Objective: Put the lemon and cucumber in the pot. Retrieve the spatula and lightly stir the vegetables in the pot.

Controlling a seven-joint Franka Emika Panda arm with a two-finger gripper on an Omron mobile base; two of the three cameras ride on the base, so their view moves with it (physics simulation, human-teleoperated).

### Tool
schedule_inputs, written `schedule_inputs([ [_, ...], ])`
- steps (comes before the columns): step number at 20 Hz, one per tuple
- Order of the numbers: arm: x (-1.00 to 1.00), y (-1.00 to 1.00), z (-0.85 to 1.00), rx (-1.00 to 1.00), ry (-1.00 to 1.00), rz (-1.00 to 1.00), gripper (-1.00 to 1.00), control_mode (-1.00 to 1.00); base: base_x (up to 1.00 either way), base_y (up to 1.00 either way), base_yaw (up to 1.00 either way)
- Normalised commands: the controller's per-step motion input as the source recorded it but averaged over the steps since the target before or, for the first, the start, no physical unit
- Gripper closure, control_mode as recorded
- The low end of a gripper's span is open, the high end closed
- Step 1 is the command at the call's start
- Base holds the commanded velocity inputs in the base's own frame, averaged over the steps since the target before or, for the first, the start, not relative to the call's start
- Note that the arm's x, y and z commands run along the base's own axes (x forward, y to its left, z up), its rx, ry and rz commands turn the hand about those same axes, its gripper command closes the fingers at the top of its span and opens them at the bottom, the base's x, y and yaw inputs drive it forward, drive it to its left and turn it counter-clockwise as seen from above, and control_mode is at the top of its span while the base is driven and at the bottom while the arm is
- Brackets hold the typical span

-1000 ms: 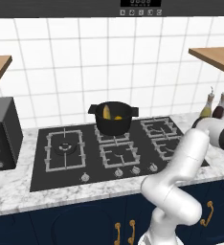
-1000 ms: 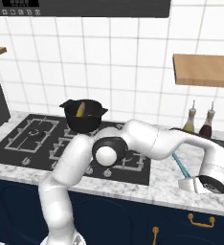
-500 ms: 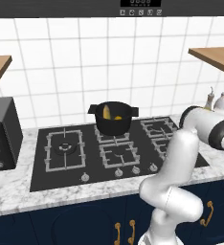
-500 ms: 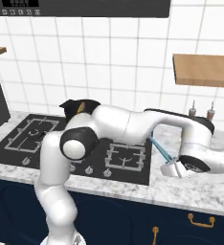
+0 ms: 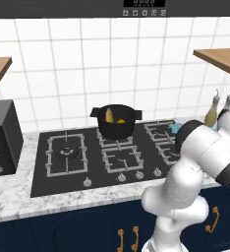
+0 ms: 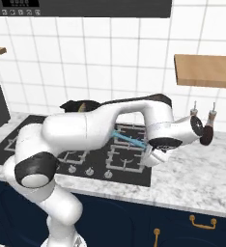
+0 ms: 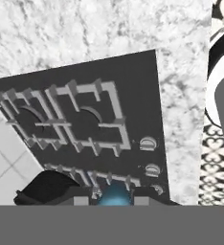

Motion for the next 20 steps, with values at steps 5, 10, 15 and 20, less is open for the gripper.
schedule_inputs([
  [5, 0.00, 0.88, 0.68, -0.49, -0.37, 0.35, 1.00, -1.00, 0.00, 0.00, 0.00],
  [10, 0.05, 0.84, 0.71, -0.52, -0.47, 0.27, 1.00, -1.00, 0.00, 0.00, 0.00],
  [15, 0.47, 0.75, 0.90, -0.48, -0.44, 0.17, 1.00, -1.00, 0.00, 0.00, 0.00],
  [20, 0.59, 0.67, 1.00, -0.51, -0.37, 0.09, 1.00, -1.00, 0.00, 0.00, 0.00],
])
